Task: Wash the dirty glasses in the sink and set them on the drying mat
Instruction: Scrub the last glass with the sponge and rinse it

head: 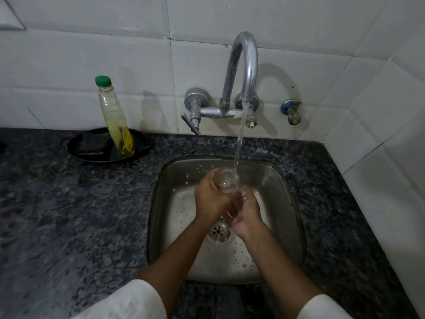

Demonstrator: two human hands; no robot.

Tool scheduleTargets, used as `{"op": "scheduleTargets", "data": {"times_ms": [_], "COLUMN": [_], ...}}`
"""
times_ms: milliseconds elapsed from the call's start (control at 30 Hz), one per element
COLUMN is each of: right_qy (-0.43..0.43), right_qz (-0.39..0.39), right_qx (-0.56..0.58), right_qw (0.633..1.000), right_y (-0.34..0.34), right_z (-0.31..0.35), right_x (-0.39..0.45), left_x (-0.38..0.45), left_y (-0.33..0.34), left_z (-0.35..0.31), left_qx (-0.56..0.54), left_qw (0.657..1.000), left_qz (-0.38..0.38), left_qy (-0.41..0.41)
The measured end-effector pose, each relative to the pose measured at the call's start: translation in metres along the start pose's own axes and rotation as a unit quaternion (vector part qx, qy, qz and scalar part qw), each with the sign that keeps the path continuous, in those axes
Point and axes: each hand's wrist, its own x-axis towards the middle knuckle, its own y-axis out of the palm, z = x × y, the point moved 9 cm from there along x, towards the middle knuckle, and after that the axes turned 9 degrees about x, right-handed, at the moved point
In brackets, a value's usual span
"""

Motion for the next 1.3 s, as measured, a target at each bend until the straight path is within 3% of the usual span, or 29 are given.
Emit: {"op": "scheduleTargets", "data": {"times_ms": [100, 200, 300, 400, 500, 600, 633, 667, 733, 767, 800, 900, 933, 967, 1000, 1033, 1100, 1133, 1167, 1200, 1267, 1300], "right_qy": [0.006, -0.025, -0.077, -0.206, -0.281, -0.26, -0.27, -0.298, -0.372, -0.403, -0.42, -0.389, -0.391, -0.406, -0.417, -0.425, -0.419, -0.408, -0.403, -0.406, -0.409, -0.404], "right_qz": [0.002, 0.025, 0.052, 0.071, 0.155, 0.298, 0.317, 0.315, 0.222, 0.179, 0.162, 0.146, 0.136, 0.132, 0.143, 0.173, 0.246, 0.264, 0.26, 0.235, 0.176, 0.157], "right_qx": [-0.008, -0.026, -0.036, -0.201, -0.394, -0.506, -0.556, -0.623, -0.762, -0.784, -0.779, -0.674, -0.647, -0.639, -0.64, -0.634, -0.618, -0.622, -0.641, -0.668, -0.704, -0.703], "right_qw": [1.0, 0.999, 0.995, 0.955, 0.861, 0.767, 0.72, 0.652, 0.481, 0.436, 0.436, 0.611, 0.64, 0.64, 0.629, 0.622, 0.618, 0.614, 0.599, 0.578, 0.553, 0.563], "right_y": [0.002, 0.002, 0.006, 0.023, 0.056, 0.082, 0.087, 0.09, 0.091, 0.094, 0.096, 0.087, 0.085, 0.085, 0.087, 0.09, 0.094, 0.094, 0.093, 0.093, 0.093, 0.09], "right_z": [-0.004, 0.006, 0.018, 0.051, 0.079, 0.078, 0.076, 0.075, 0.083, 0.088, 0.092, 0.098, 0.099, 0.102, 0.104, 0.104, 0.107, 0.106, 0.106, 0.105, 0.105, 0.105], "right_x": [-0.001, -0.003, -0.006, -0.016, -0.032, -0.053, -0.058, -0.062, -0.065, -0.072, -0.079, -0.079, -0.078, -0.078, -0.081, -0.083, -0.085, -0.083, -0.078, -0.074, -0.065, -0.063], "left_x": [-0.007, -0.002, 0.004, -0.007, -0.021, -0.026, -0.028, -0.028, -0.018, -0.01, -0.003, 0.003, -0.002, -0.005, -0.003, 0.0, 0.001, 0.0, -0.001, 0.0, 0.002, -0.003], "left_y": [-0.007, -0.016, -0.016, 0.01, 0.019, 0.021, 0.023, 0.025, 0.029, 0.03, 0.03, 0.021, 0.015, 0.012, 0.014, 0.02, 0.031, 0.034, 0.034, 0.033, 0.023, 0.019], "left_z": [-0.022, -0.025, -0.003, 0.029, 0.042, 0.027, 0.018, 0.009, 0.001, 0.0, 0.0, 0.001, -0.002, -0.008, -0.012, -0.014, -0.013, -0.012, -0.012, -0.012, -0.015, -0.019], "left_qx": [0.049, 0.021, -0.115, -0.308, -0.342, -0.275, -0.254, -0.239, -0.206, -0.184, -0.162, -0.055, -0.021, 0.003, -0.002, -0.031, -0.113, -0.137, -0.132, -0.092, 0.057, 0.086], "left_qw": [0.994, 0.994, 0.993, 0.921, 0.873, 0.86, 0.855, 0.853, 0.87, 0.891, 0.917, 0.987, 0.996, 0.998, 0.997, 0.988, 0.937, 0.914, 0.914, 0.936, 0.984, 0.991], "left_qz": [-0.018, -0.01, 0.034, 0.154, 0.282, 0.397, 0.426, 0.443, 0.435, 0.406, 0.358, 0.14, 0.081, 0.054, 0.077, 0.149, 0.33, 0.382, 0.382, 0.337, 0.169, 0.103], "left_qy": [0.095, 0.11, -0.014, -0.182, -0.204, -0.166, -0.149, -0.137, -0.104, -0.084, -0.068, -0.053, -0.038, -0.016, -0.004, 0.0, -0.016, -0.026, -0.035, -0.042, -0.02, 0.004]}}
